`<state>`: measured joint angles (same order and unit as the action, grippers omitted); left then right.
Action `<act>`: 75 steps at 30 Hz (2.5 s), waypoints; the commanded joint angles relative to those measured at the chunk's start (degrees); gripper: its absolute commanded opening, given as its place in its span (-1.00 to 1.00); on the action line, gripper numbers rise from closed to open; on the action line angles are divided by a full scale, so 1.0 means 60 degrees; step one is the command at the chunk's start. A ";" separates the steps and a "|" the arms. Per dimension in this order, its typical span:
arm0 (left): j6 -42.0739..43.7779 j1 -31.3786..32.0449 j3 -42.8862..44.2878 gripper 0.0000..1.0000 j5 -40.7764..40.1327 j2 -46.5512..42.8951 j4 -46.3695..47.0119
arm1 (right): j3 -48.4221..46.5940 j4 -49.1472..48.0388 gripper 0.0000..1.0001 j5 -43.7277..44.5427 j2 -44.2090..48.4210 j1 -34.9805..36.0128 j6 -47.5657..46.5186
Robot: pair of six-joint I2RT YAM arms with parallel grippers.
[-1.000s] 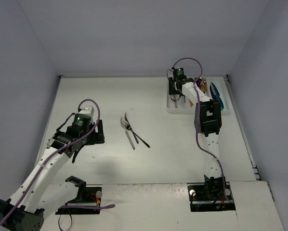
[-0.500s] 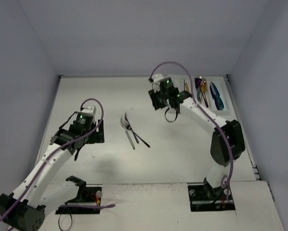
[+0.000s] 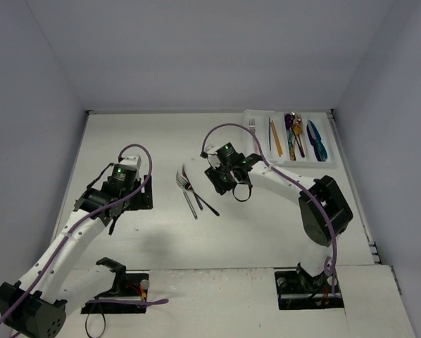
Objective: Sort the eating utensils into containers
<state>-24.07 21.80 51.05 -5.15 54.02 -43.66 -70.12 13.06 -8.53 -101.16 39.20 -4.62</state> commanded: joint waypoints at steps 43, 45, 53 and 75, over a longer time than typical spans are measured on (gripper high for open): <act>0.0145 0.0043 0.0135 0.43 0.0009 -0.0239 0.0239 | -0.0461 -0.0102 -0.51 0.1264 -0.2028 0.1454 -0.0044; 0.0134 0.0043 0.0113 0.43 0.0019 -0.0279 0.0235 | -0.0143 -0.0072 -0.50 0.1381 -0.1565 0.1205 -0.0061; 0.0153 0.0043 0.0107 0.43 0.0061 -0.0214 0.0252 | -0.0321 0.0155 -0.46 0.0869 -0.1391 0.0733 -0.0567; 0.0086 0.0043 0.0105 0.43 0.0059 -0.0486 0.0196 | -0.4110 0.0711 -1.00 0.0363 -0.3852 0.1113 -0.1650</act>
<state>-24.05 21.80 51.03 -4.53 51.76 -43.68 -91.91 14.21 -7.95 -124.44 46.39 -12.64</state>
